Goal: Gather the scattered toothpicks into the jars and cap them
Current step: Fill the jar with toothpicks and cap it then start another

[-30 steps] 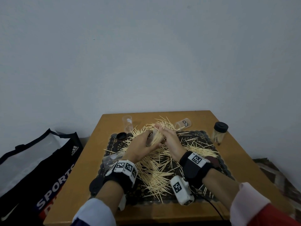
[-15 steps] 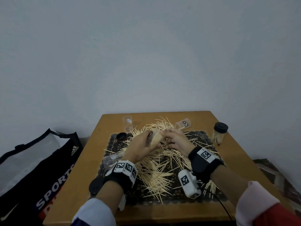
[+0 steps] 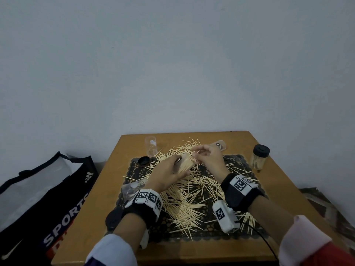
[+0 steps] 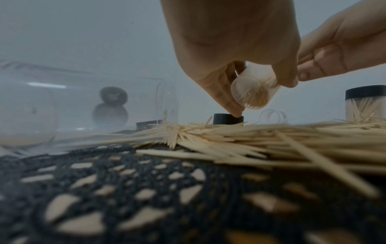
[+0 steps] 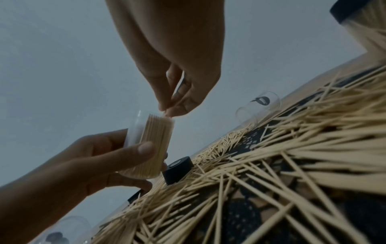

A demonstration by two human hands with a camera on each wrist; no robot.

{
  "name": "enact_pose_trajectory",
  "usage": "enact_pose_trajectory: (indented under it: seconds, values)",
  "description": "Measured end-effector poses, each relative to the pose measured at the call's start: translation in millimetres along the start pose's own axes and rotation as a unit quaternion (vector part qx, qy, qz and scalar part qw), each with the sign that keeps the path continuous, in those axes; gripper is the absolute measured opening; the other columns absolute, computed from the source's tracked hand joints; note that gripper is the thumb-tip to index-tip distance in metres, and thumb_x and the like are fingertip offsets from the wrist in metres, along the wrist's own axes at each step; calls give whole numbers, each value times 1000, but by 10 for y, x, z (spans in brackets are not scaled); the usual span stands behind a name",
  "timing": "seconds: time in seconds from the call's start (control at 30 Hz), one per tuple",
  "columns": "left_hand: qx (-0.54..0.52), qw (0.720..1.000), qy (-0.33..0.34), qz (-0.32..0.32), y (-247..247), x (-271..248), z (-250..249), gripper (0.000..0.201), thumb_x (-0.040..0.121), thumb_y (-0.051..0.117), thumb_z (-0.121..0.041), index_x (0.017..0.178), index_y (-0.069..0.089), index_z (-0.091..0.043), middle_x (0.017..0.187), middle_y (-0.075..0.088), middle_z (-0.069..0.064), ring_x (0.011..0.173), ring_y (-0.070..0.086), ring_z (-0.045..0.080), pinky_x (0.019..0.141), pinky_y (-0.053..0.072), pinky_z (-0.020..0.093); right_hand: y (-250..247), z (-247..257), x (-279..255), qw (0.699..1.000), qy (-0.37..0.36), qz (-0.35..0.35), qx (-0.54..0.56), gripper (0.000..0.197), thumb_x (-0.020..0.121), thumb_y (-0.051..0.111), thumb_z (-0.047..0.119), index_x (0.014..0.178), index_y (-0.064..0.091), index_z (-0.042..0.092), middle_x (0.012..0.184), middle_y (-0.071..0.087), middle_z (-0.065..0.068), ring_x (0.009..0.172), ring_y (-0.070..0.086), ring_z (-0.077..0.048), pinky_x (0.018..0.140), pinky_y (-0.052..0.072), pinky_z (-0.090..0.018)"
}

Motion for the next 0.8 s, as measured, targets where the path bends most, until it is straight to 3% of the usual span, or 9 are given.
enact_pose_trajectory:
  seconds: [0.1, 0.2, 0.33, 0.47, 0.57, 0.67, 0.73, 0.8]
  values:
    - [-2, 1000, 1, -2, 3, 1, 5, 65, 81, 66, -60, 125, 55, -13, 108, 65, 0, 87, 59, 16, 77, 52, 36, 16, -11, -7, 998, -26, -20, -45, 17, 82, 69, -1, 97, 70, 7, 91, 67, -7, 86, 65, -19, 69, 55, -22]
    - [-1, 1000, 1, 0, 0, 4, -10, 66, 82, 66, -59, 126, 55, -12, 109, 65, 1, 88, 59, 16, 75, 51, 32, 26, -14, -17, 997, -44, -19, -66, 17, 82, 71, 2, 95, 73, 12, 94, 70, -6, 90, 66, -19, 79, 57, -28]
    - [2, 1000, -12, -2, 1, -3, -4, 66, 83, 65, -59, 128, 53, -12, 110, 65, 1, 90, 60, 17, 76, 51, 31, 71, 2, -63, 995, -50, -7, -82, 24, 92, 59, 4, 113, 69, 9, 113, 69, -4, 104, 61, -10, 95, 49, -26]
    - [20, 999, -21, -15, 4, 6, 22, 63, 84, 64, -58, 127, 54, -12, 109, 65, 1, 90, 60, 17, 75, 50, 32, 108, -7, -86, 996, -29, 55, -69, 33, 97, 52, 6, 130, 58, 7, 133, 58, -4, 124, 51, -13, 107, 39, -29]
    - [27, 999, -21, -15, 10, 13, 19, 59, 86, 64, -56, 124, 55, -13, 107, 65, 1, 87, 59, 16, 67, 42, 24, 127, -9, -102, 991, -3, 108, -74, 36, 100, 45, 6, 135, 52, 6, 140, 52, -7, 132, 45, -16, 101, 36, -16]
    - [27, 999, -22, -16, 6, 6, 16, 59, 86, 64, -57, 124, 55, -12, 105, 65, 0, 86, 59, 16, 67, 42, 25, 119, -15, -108, 993, 9, 112, -38, 44, 102, 43, 12, 146, 39, 12, 144, 48, -2, 131, 43, -10, 85, 37, 0]
    - [28, 999, -24, -21, 1, 7, 21, 59, 86, 63, -57, 125, 54, -13, 107, 65, 0, 87, 59, 15, 69, 44, 27, 106, -15, -107, 993, 14, 117, -20, 51, 103, 42, 18, 151, 27, 16, 146, 46, 1, 128, 41, -4, 79, 35, 5]
    - [30, 999, -25, -32, -1, 10, 36, 57, 87, 62, -56, 123, 55, -13, 105, 65, -1, 85, 58, 15, 67, 42, 25, 103, -5, -116, 990, 17, 134, -34, 51, 103, 42, 22, 151, 27, 15, 149, 41, 1, 128, 37, -2, 82, 31, 6]
Point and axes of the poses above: each hand's wrist, its own x-axis towards the middle knuckle, its own y-axis out of the palm, z = x × y, the point moved 1 cm from there along x, towards the middle knuckle
